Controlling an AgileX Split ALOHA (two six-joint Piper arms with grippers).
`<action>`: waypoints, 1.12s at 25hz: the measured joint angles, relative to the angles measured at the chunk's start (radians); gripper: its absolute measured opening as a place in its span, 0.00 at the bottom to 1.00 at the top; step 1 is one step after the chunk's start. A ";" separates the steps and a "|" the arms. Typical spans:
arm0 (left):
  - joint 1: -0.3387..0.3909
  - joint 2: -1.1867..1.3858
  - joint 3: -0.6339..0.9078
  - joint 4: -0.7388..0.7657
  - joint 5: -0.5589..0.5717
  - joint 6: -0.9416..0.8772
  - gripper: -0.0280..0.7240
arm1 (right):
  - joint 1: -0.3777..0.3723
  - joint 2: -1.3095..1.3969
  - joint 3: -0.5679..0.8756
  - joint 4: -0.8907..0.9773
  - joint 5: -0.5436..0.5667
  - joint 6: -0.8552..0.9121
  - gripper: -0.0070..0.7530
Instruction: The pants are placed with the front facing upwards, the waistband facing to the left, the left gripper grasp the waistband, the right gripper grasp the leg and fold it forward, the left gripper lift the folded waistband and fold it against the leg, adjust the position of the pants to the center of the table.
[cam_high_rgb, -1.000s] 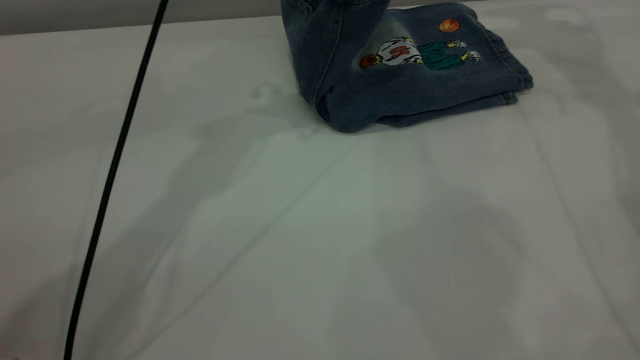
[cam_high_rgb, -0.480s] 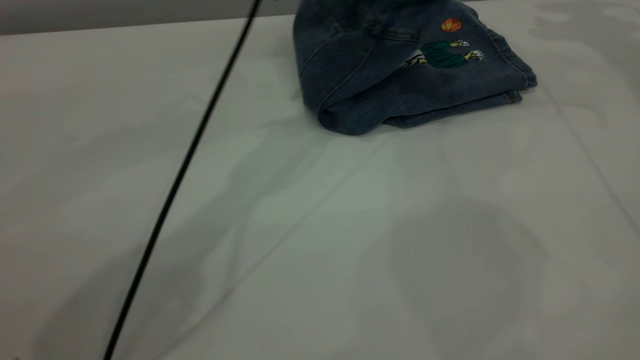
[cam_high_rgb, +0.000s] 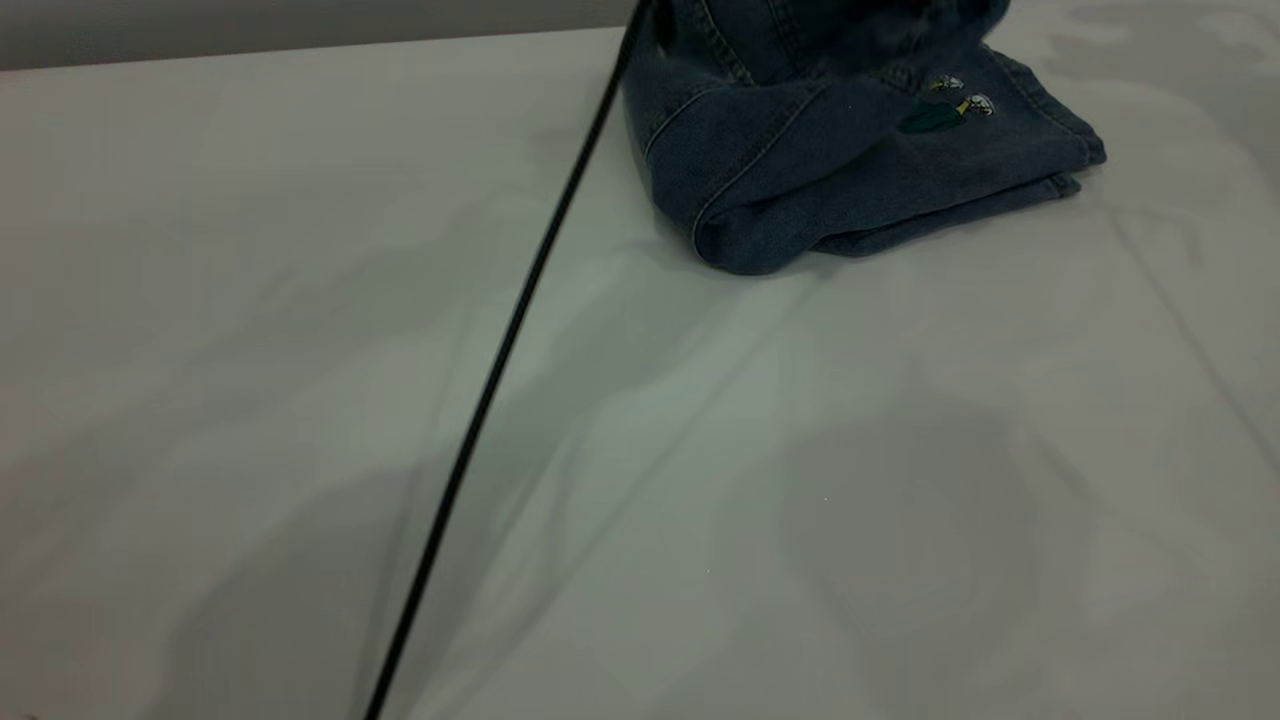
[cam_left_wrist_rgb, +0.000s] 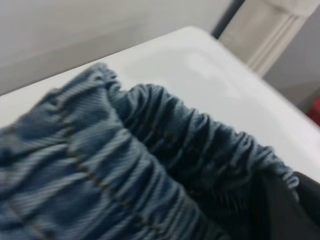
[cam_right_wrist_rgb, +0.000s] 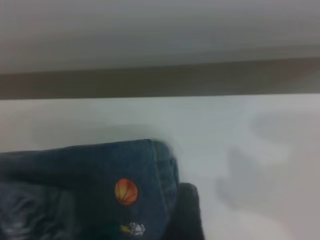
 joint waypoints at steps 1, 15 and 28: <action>-0.008 0.004 0.000 -0.012 -0.032 0.020 0.17 | 0.000 0.000 0.000 0.008 0.000 -0.001 0.73; -0.043 -0.008 0.002 -0.286 -0.148 0.198 0.72 | 0.000 0.000 0.000 0.038 0.000 -0.022 0.73; 0.117 -0.166 -0.012 0.394 0.354 -0.323 0.72 | 0.000 0.000 0.000 0.036 -0.001 -0.024 0.73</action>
